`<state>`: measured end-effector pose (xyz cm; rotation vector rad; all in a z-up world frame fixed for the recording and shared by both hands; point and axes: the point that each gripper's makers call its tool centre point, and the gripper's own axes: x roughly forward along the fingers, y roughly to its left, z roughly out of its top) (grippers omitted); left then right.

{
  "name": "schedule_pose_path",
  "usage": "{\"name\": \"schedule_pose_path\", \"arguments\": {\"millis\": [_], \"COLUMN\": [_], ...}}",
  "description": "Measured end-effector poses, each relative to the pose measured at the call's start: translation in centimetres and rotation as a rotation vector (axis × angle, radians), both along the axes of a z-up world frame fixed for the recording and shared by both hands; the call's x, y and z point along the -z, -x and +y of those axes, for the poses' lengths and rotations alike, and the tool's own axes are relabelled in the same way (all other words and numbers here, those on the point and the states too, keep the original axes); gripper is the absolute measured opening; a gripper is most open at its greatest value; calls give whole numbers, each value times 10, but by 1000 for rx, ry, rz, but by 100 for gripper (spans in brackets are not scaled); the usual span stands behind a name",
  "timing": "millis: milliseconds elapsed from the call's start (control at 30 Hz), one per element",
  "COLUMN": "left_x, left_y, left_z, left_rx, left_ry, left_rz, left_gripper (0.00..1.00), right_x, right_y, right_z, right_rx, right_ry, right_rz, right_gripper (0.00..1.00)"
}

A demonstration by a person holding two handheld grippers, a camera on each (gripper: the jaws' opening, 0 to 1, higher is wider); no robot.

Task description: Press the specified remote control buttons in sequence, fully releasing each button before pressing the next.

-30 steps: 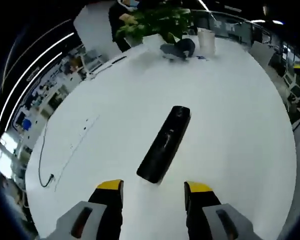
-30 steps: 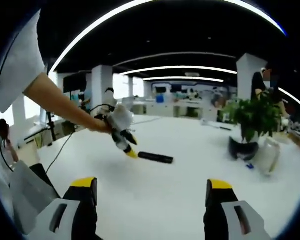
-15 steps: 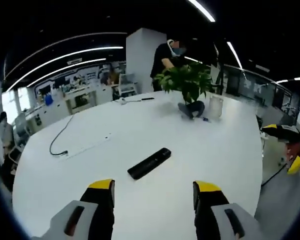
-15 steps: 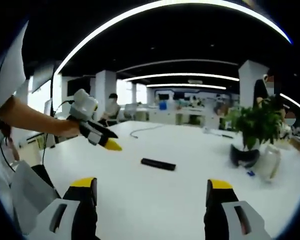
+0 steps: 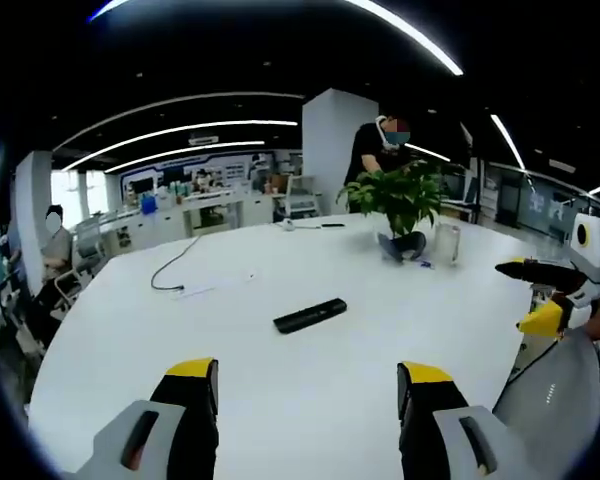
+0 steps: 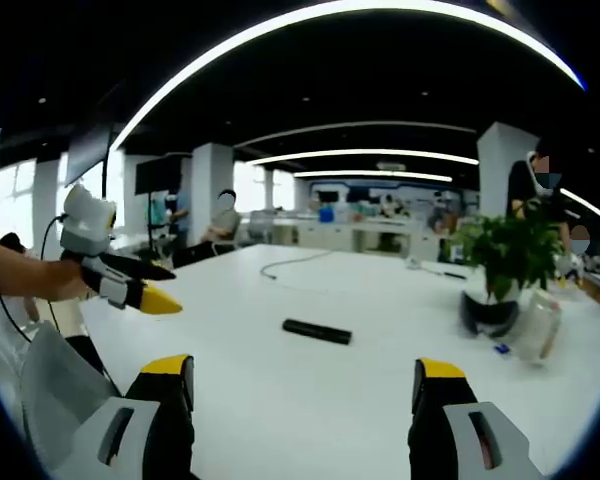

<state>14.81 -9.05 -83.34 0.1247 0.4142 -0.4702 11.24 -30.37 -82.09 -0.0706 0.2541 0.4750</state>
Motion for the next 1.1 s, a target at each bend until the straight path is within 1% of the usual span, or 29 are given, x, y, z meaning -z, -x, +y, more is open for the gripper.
{"name": "schedule_pose_path", "arguments": {"millis": [100, 133, 233, 300, 367, 433, 500, 533, 567, 600, 633, 667, 700, 767, 800, 867, 1000, 1100], "left_x": [11, 13, 10, 10, 13, 14, 14, 15, 16, 18, 14, 10, 10, 12, 14, 15, 21, 24], "left_y": [15, 17, 25, 27, 30, 35, 37, 38, 38, 38, 35, 33, 33, 34, 36, 36, 37, 38], "left_z": [14, 17, 32, 37, 38, 38, 42, 44, 45, 46, 52, 51, 49, 47, 46, 45, 38, 41], "left_rx": [-25, -33, -55, -61, -58, -68, -105, -131, -139, -126, -136, -142, -136, -132, -124, -115, -86, -87], "left_ry": [-9, -18, -37, -54, -55, -21, 18, 56, 65, 20, -28, 0, 17, 19, -14, -65, -99, -107], "left_rz": [28, 27, 3, -15, -13, -20, -48, -58, -64, -58, -92, -119, -106, -101, -104, -122, -111, -97], "left_gripper": [75, 75, 75, 75, 75, 75, 76, 75, 75, 74, 72, 70, 70, 72, 72, 71, 73, 69], "right_x": [0, 0, 1, 1, 1, 2, 1, 1, 1, 2, 3, 4, 5, 6, 7, 11, 17, 17], "right_y": [-1, -1, -1, -1, -1, -2, -4, -4, -5, -5, -6, -6, -7, -8, -9, -10, -11, -9], "right_z": [-2, -2, 4, 4, 2, 0, -4, -6, -7, -9, -10, -11, -12, -16, -19, -20, -17, -19], "right_rx": [9, 10, 13, 14, 26, 39, 59, 72, 77, 84, 95, 101, 113, 135, 151, 157, 150, 158], "right_ry": [-5, -5, 1, 0, 3, 2, -1, -4, -5, -3, 0, 3, 9, 22, 36, 48, 89, 99], "right_rz": [4, 5, 9, 9, 4, 8, 7, 6, 6, 8, 15, 19, 23, 18, 17, 33, 54, 53], "right_gripper": [90, 90, 90, 91, 91, 91, 91, 91, 91, 91, 91, 91, 91, 90, 90, 90, 91, 90]}}
